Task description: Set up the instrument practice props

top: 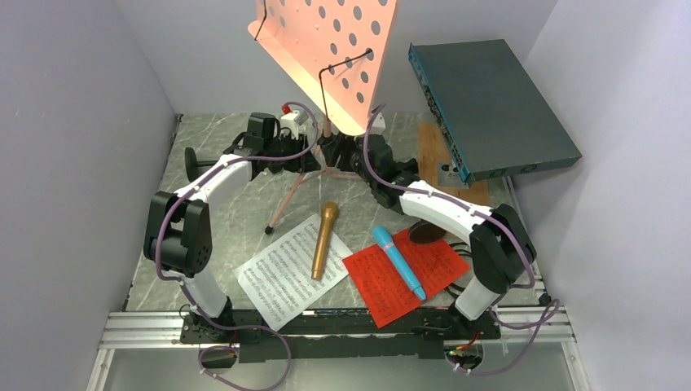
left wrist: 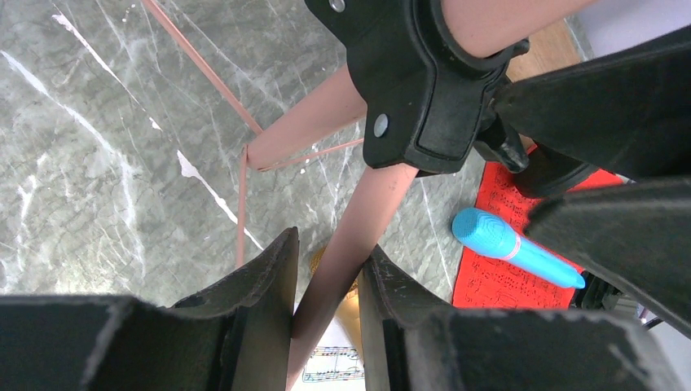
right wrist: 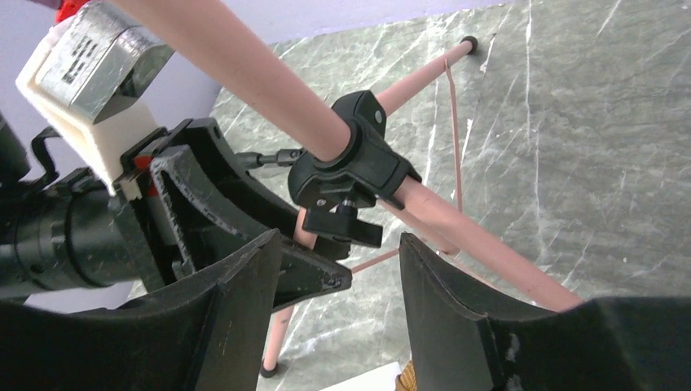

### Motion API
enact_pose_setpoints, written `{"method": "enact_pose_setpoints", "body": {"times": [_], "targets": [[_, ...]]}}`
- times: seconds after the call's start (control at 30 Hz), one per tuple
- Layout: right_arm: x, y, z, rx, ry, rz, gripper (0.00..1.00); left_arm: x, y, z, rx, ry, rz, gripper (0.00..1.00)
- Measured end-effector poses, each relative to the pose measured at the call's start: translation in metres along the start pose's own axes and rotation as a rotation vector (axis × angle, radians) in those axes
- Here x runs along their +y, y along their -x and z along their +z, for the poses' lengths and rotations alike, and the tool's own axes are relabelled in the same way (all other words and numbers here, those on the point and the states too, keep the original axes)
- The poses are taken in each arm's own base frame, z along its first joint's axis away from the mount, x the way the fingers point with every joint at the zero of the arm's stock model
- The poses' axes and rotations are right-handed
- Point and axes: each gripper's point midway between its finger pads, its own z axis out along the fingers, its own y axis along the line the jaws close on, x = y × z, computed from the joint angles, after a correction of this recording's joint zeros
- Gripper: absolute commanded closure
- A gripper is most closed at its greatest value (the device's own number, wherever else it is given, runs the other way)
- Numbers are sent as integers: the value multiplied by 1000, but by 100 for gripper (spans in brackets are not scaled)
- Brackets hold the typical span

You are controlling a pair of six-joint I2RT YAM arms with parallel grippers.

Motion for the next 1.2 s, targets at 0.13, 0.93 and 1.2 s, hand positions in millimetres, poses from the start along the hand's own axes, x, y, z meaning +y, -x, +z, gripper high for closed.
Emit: {"method": "enact_pose_setpoints", "body": {"times": [0.13, 0.93, 1.2], "targets": [[-4, 1, 10, -21, -27, 2, 51, 0, 0, 0, 0, 0, 2, 100], [-20, 1, 12, -106, -129, 413, 59, -3, -1, 3, 4, 4, 9, 100], [-32, 3, 7, -103, -120, 438, 60, -6, -2, 4, 9, 1, 6, 100]]}}
